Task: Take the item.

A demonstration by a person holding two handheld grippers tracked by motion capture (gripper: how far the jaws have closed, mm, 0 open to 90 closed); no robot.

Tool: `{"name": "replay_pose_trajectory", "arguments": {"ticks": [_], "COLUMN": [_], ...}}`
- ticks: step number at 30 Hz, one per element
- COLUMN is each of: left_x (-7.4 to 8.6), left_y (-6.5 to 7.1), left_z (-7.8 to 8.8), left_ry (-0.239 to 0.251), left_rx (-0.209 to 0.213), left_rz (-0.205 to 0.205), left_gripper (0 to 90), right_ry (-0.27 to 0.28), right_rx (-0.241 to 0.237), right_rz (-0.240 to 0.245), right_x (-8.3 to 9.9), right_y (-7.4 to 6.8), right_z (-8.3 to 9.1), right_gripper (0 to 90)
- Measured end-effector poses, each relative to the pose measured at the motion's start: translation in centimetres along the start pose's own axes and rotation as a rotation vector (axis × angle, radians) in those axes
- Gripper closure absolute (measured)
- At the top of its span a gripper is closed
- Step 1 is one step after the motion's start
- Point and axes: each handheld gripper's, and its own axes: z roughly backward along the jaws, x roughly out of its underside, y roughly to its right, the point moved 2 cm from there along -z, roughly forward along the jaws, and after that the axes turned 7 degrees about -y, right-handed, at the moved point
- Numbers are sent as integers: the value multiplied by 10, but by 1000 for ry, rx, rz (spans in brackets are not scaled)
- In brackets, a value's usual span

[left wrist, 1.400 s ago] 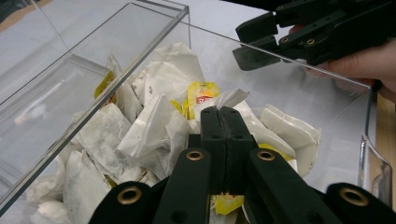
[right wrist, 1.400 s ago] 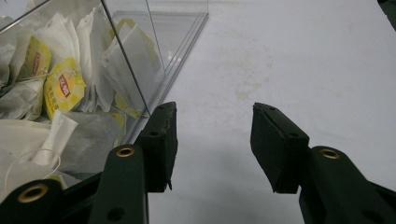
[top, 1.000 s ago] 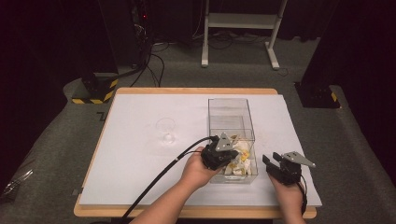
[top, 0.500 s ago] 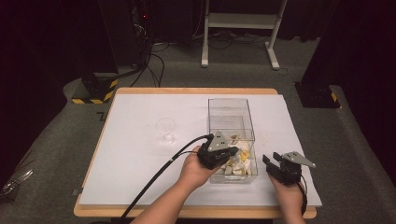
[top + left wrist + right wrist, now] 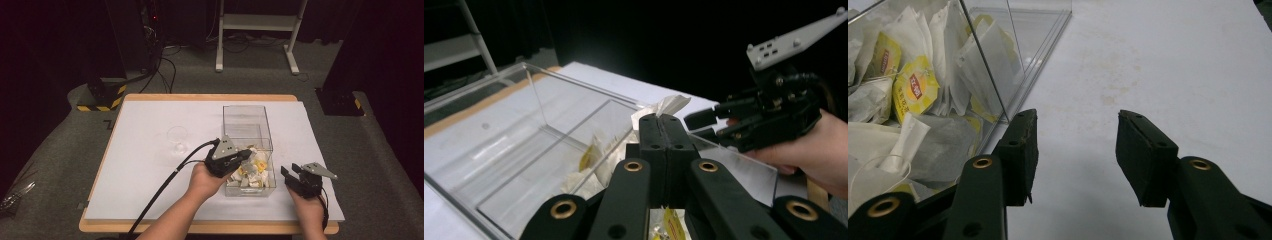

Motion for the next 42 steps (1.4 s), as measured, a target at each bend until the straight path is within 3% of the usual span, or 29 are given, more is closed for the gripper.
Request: {"name": "replay_pose_trajectory", "arguments": {"ticks": [7, 24, 42], "left_x": [-6, -20, -32], "left_y": [-7, -12, -17], "left_z": [12, 29, 42], "left_ry": [53, 139, 179], "left_rx": [-17, -40, -64], "left_rz": [22, 20, 14], "left_gripper": [898, 900, 900], "right_ry": [-5, -1, -1], "right_rx": [2, 8, 4], "right_rz": [7, 6, 10], "right_x": [1, 0, 0], "right_y": [0, -1, -1], "right_z": [-2, 0, 0], "right_gripper": [518, 517, 517]}}
